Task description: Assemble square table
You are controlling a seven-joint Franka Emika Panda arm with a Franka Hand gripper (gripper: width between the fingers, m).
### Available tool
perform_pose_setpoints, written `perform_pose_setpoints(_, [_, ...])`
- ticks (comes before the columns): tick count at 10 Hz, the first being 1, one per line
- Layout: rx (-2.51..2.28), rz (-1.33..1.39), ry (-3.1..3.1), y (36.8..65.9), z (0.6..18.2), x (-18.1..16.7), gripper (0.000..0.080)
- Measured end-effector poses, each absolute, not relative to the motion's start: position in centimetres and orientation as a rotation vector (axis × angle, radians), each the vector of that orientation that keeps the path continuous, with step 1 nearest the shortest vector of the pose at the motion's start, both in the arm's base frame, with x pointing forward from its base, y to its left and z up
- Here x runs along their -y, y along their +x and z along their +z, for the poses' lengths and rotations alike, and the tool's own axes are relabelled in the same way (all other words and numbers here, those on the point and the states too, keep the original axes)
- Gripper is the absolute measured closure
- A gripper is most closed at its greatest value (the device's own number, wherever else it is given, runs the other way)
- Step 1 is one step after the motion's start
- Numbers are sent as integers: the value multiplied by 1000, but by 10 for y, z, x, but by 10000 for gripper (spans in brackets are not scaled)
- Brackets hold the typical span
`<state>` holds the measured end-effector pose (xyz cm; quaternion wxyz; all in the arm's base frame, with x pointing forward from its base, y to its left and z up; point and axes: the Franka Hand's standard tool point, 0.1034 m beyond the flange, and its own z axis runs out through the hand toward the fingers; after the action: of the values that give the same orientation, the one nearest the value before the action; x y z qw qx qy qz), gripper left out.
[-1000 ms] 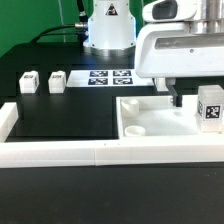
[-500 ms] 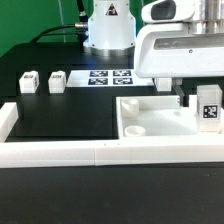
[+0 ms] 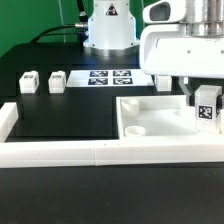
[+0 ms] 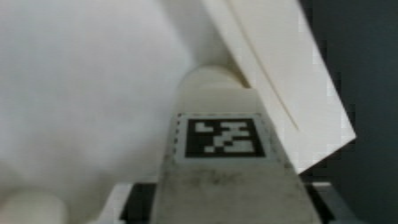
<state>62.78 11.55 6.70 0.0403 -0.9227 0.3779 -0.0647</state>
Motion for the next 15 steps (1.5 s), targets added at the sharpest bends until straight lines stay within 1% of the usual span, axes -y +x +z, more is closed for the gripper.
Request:
perform_pose_setpoints(2, [-1550, -140, -2620, 627, 67, -116, 510])
perform_pose_setpoints(3, [-1787, -103, -2433, 626, 66, -117, 509])
perform_pose_setpoints(6, [-2261, -28, -1867, 627, 66, -119, 509])
perform_pose_setpoints(7, [-2325, -5, -1761, 627, 66, -119, 509])
perform_pose_setpoints(9, [-2330, 1, -1750, 627, 65, -119, 500])
perform_pose_setpoints(10, [-2290, -11, -1808, 627, 65, -119, 324])
perform_pose_setpoints(11, [-2136, -49, -2008, 626, 65, -121, 188])
perform_pose_setpoints(12, [-1965, -87, -2194, 626, 66, -123, 188])
perform_pose_setpoints(13, [-1808, -116, -2337, 627, 67, -124, 161])
perform_pose_setpoints(15, [-1705, -128, -2420, 627, 66, -122, 152])
